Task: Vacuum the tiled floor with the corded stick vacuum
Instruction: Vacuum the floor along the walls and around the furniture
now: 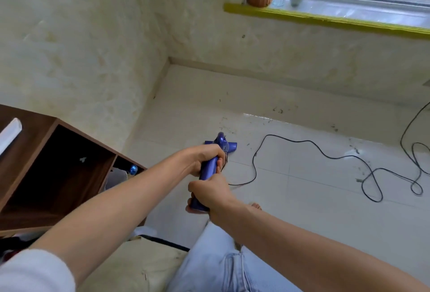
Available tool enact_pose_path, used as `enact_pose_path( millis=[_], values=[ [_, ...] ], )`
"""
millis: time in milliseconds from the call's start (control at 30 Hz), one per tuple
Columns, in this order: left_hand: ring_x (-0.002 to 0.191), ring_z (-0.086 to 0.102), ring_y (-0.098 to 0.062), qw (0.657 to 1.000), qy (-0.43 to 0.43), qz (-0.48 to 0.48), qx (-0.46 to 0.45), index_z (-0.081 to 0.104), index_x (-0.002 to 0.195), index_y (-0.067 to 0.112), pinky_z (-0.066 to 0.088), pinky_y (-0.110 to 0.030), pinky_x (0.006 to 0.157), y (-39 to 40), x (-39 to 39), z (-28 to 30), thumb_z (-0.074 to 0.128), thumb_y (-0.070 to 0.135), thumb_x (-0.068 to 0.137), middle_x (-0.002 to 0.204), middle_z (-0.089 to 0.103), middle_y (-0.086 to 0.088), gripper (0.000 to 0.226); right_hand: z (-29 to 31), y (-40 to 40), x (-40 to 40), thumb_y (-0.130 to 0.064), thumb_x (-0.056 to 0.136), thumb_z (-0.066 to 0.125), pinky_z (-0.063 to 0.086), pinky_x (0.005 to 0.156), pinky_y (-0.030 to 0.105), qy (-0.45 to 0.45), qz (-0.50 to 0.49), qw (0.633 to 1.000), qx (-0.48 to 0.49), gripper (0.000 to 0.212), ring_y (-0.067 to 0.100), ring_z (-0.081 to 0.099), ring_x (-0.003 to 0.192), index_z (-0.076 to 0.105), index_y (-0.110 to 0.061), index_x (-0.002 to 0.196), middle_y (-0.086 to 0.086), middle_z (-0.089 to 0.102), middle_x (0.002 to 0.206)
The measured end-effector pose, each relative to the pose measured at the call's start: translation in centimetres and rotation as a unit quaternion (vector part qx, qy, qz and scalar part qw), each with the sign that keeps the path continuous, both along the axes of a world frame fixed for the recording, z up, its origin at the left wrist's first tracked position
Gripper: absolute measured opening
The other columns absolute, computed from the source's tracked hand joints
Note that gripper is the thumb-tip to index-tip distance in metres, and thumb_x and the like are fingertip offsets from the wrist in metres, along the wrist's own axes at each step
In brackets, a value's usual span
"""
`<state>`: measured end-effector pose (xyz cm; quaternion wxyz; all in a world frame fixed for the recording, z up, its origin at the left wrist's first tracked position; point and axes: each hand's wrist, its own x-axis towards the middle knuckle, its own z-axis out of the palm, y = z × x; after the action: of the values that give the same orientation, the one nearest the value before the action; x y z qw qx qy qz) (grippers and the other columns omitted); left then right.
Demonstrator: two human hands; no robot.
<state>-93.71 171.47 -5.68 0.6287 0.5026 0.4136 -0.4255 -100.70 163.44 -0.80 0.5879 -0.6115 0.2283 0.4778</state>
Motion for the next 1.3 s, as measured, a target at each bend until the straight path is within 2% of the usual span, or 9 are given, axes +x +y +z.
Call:
enact_pose_path(
  millis=[133,200,300,400,567,733,900,1133,1300],
  values=[
    [0.033,0.041,-0.005,1.000,-0.018,0.011,0.020,0.053,0.082,0.008,0.039,-0.015,0.038,0.0,2.1,-0.9,0.044,-0.001,0.084,0.044,0.046,0.002,0.013,-1.6,0.4,2.2,0.010,0.085,0.048,0.052,0.041,0.025,-0.010,-0.009,1.000,-0.022,0.040,0.016,0.051,0.049,0.042,-0.002,0.123,0.012,0.046,0.079],
    [0.034,0.042,-0.006,0.999,-0.022,0.015,0.033,0.051,0.075,0.008,0.040,-0.017,0.040,-0.2,2.7,-1.7,0.045,-0.001,0.082,0.044,0.046,0.002,0.013,-2.4,0.3,2.9,0.010,0.085,0.048,0.051,0.040,0.024,-0.017,-0.004,0.999,-0.038,0.046,0.016,0.051,0.047,0.040,-0.003,0.128,0.013,0.047,0.082],
    [0.038,0.040,-0.006,0.999,-0.024,0.019,0.042,0.044,0.063,0.011,0.040,-0.018,0.044,-0.6,3.2,-2.4,0.044,-0.001,0.081,0.045,0.045,0.003,0.022,-3.0,-0.1,3.3,0.008,0.086,0.048,0.050,0.042,0.026,-0.021,0.007,0.998,-0.051,0.037,0.017,0.050,0.050,0.040,-0.002,0.120,0.015,0.047,0.090],
    [0.040,0.040,-0.006,0.998,-0.024,0.011,0.048,0.045,0.063,0.010,0.039,-0.019,0.045,-0.8,3.4,-2.4,0.044,0.000,0.081,0.044,0.045,0.003,0.021,-3.0,-0.5,3.4,0.008,0.086,0.046,0.048,0.045,0.027,-0.021,0.002,0.999,-0.040,0.035,0.017,0.048,0.055,0.034,-0.011,0.112,0.014,0.046,0.094],
    [0.037,0.042,-0.007,1.000,-0.019,0.005,0.023,0.049,0.068,0.010,0.040,-0.016,0.040,-0.8,3.5,-0.9,0.046,0.002,0.084,0.048,0.047,0.001,0.017,-1.9,-0.6,3.6,0.010,0.084,0.048,0.046,0.045,0.025,-0.004,-0.022,1.000,-0.013,0.042,0.015,0.046,0.052,0.041,-0.005,0.123,0.009,0.043,0.077],
    [0.035,0.045,-0.007,1.000,-0.007,0.011,0.007,0.051,0.073,0.006,0.041,-0.015,0.038,0.3,3.6,-0.3,0.046,-0.001,0.081,0.049,0.049,0.000,0.013,-1.2,0.1,4.2,0.010,0.085,0.049,0.048,0.047,0.026,0.001,-0.009,1.000,-0.001,0.035,0.015,0.048,0.054,0.041,-0.005,0.116,0.009,0.044,0.075],
    [0.035,0.043,-0.006,0.998,-0.029,0.055,0.009,0.050,0.077,0.009,0.041,-0.015,0.039,-0.1,4.5,-1.5,0.046,-0.001,0.084,0.049,0.047,0.001,0.013,-2.4,-0.2,5.3,0.010,0.084,0.052,0.047,0.046,0.027,-0.022,0.018,0.999,-0.031,0.046,0.017,0.049,0.052,0.040,-0.004,0.126,0.010,0.044,0.076],
    [0.037,0.043,-0.009,0.994,-0.057,0.077,0.041,0.044,0.067,0.010,0.043,-0.021,0.047,-2.2,6.1,-3.7,0.045,0.002,0.087,0.052,0.044,0.001,0.021,-4.0,-2.1,7.0,0.008,0.086,0.053,0.048,0.043,0.025,-0.038,0.063,0.994,-0.077,0.038,0.017,0.050,0.053,0.041,-0.001,0.121,0.011,0.046,0.074],
    [0.044,0.045,-0.012,0.996,-0.045,0.063,0.043,0.046,0.064,0.009,0.041,-0.023,0.053,-3.0,7.8,-2.7,0.047,0.002,0.080,0.050,0.048,-0.001,0.017,-2.8,-3.5,8.6,0.012,0.085,0.049,0.044,0.039,0.019,-0.016,0.033,0.998,-0.057,0.029,0.017,0.043,0.054,0.041,-0.005,0.108,0.010,0.042,0.073]
  ],
)
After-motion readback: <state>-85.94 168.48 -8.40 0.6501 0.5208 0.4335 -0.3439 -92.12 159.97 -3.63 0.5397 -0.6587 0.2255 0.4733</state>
